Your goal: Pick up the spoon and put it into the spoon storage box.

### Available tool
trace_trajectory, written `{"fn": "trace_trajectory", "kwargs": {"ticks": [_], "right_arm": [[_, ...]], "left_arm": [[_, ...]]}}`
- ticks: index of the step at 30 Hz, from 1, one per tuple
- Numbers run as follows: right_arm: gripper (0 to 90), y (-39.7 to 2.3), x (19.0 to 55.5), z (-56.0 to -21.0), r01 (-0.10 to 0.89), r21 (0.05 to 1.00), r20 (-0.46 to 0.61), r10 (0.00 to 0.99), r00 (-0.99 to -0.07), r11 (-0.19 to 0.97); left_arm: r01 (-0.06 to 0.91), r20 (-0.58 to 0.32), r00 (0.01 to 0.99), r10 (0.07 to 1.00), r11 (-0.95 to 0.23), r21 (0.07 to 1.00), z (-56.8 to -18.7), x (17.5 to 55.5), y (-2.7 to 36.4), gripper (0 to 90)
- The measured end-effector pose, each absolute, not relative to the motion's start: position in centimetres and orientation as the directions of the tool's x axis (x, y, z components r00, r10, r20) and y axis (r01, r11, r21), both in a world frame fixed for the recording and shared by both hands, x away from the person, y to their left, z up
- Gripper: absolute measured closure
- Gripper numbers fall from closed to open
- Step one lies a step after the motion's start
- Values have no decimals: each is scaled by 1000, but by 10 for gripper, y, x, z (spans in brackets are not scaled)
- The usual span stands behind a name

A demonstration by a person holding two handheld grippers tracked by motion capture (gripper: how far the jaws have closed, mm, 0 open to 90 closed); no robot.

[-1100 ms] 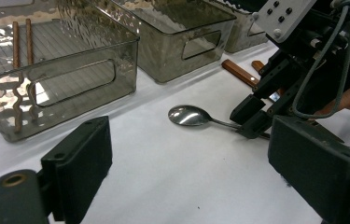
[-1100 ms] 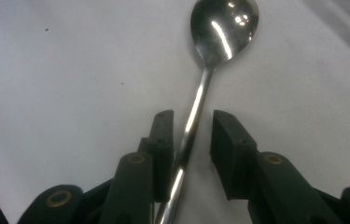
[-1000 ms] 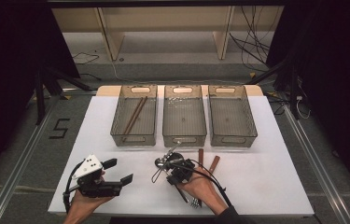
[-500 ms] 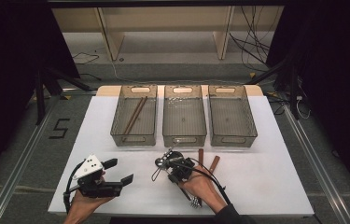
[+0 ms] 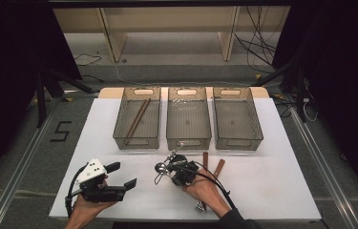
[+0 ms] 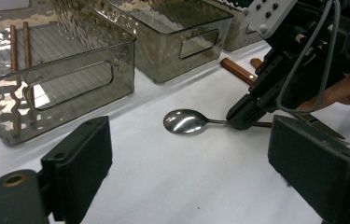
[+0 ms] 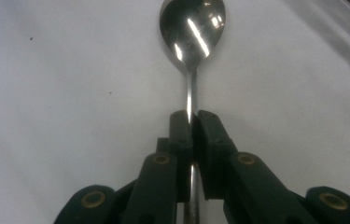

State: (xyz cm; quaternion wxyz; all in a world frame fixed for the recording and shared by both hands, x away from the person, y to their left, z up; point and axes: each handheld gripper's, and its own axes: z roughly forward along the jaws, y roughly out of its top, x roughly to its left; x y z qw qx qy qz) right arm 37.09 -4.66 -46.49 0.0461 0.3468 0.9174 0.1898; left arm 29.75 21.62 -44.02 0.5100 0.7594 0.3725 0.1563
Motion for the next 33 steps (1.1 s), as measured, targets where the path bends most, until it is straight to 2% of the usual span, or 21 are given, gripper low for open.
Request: {"fn": "trace_trajectory", "kwargs": {"ticks": [15,16,18,22,33], "right_arm": [[859,-51,372,-459,609,426,43,658,-752,669],[900,-52,372,-457,607,433,51,654,-755,667],[900,-53,372,-455,602,449,51,653,-755,660],[900,-48,371,-460,587,421,23,639,-769,692],[900,-55,375,-444,587,470,65,637,-768,659]], "left_arm": [[405,-139,672,727,-204,891,-440,298,217,135],[406,-140,671,728,-203,891,-440,298,217,135],[407,-142,671,728,-202,891,-440,298,217,135],[406,-141,672,727,-201,892,-440,298,217,135],[405,-143,672,727,-199,892,-440,298,217,136]]}}
